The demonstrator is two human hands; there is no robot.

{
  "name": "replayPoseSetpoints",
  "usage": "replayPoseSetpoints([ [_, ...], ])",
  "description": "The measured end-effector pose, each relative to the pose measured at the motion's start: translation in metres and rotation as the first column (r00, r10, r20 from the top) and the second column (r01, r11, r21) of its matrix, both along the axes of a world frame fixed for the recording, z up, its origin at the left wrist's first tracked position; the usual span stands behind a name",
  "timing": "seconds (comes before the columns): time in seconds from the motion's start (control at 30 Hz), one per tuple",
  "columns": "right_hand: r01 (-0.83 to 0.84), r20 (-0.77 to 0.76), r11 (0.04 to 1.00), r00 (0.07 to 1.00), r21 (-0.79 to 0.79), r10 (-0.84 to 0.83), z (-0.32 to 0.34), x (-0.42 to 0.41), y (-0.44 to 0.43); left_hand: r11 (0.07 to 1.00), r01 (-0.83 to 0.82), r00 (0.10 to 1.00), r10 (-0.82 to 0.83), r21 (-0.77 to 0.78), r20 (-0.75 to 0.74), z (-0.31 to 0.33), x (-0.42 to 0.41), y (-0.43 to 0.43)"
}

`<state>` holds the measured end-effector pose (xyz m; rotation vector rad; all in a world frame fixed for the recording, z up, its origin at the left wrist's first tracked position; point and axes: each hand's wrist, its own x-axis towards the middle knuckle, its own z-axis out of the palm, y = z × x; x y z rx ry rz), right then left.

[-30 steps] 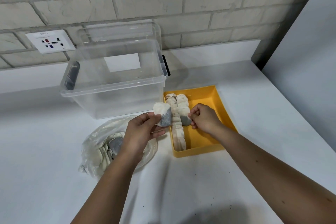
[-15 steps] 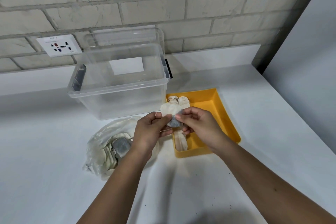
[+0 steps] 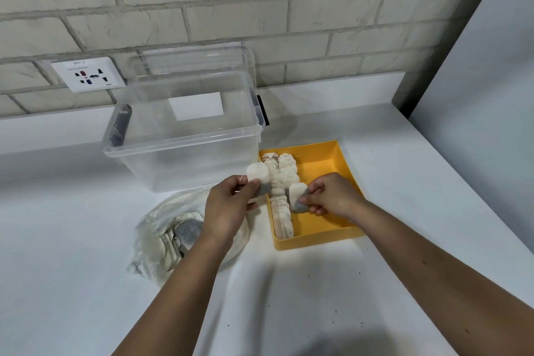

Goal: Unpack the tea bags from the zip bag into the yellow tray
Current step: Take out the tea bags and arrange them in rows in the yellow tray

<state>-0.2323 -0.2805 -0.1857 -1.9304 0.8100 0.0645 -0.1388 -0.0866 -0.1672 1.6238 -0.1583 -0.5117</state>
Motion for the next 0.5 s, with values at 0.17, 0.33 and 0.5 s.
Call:
replayPoseSetpoints([
  [0.17, 0.006, 0.04, 0.987, 0.999, -0.16, 0.001, -0.009, 0.016, 0.004, 0.998, 0.019, 0.999, -0.02, 0.054, 0.025, -0.01, 0.0, -0.003],
  [0.33, 0.022, 0.069, 0.982, 0.998, -0.185, -0.009, -0.014, 0.022, 0.005, 0.998, 0.016, 1.0, -0.017, 0.053, 0.012, -0.013, 0.003, -0.005],
  [0.5, 0.121, 0.15, 0.962, 0.985, -0.244, -0.086, -0.007, 0.015, 0.005, 0.998, 0.036, 0.999, -0.036, 0.047, 0.009, -0.011, 0.003, -0.006],
])
